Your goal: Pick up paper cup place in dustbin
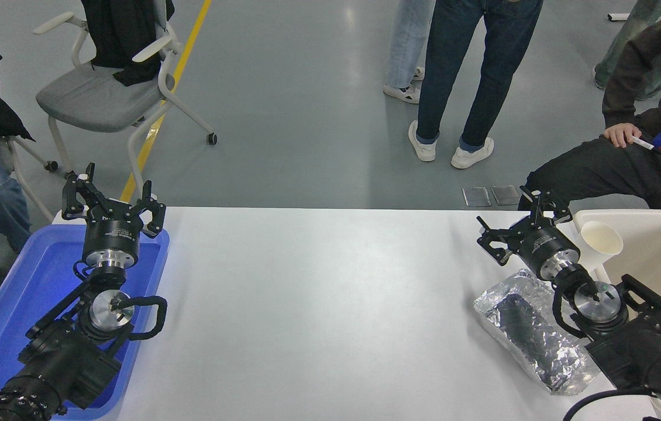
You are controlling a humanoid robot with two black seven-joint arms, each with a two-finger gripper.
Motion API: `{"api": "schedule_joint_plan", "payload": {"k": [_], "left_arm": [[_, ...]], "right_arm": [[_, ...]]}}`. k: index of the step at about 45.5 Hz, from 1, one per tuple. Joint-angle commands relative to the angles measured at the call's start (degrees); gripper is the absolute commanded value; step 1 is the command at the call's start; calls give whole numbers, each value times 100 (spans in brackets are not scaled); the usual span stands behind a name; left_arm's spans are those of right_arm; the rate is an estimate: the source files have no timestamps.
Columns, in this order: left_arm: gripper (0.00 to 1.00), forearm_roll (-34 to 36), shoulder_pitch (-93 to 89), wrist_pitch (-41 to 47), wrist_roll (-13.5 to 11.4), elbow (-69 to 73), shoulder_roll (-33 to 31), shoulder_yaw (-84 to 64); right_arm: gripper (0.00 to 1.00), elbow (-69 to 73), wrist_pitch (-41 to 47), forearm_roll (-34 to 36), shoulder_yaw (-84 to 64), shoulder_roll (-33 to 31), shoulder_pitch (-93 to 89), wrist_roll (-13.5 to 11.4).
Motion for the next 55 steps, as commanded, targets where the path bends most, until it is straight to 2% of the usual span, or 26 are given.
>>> {"api": "schedule_joint_plan", "payload": {"k": [1,10,23,32,40,55], "left_arm": [[99,-1,0,0,26,1,-8,-13],[99,-1,0,0,9,1,-8,-5],[99,-1,0,0,9,1,-8,-5],[99,-1,9,0,0,1,-8,-5],[99,-1,0,0,9,1,-8,-5],[99,-1,9,0,9,1,1,-5]], "right_arm": [[100,-42,0,1,0,-17,98,0],[100,11,9,-16,-44,-26,99,-9],[100,318,9,-560,-606,-131,529,-17],[100,1003,9,-1580,-1230,-1009,968,-70],[100,2066,9,-2257,-2152,-2073,1434,-70],[100,3983,9,-3592,-5481,-3726,3700,-79]]}}
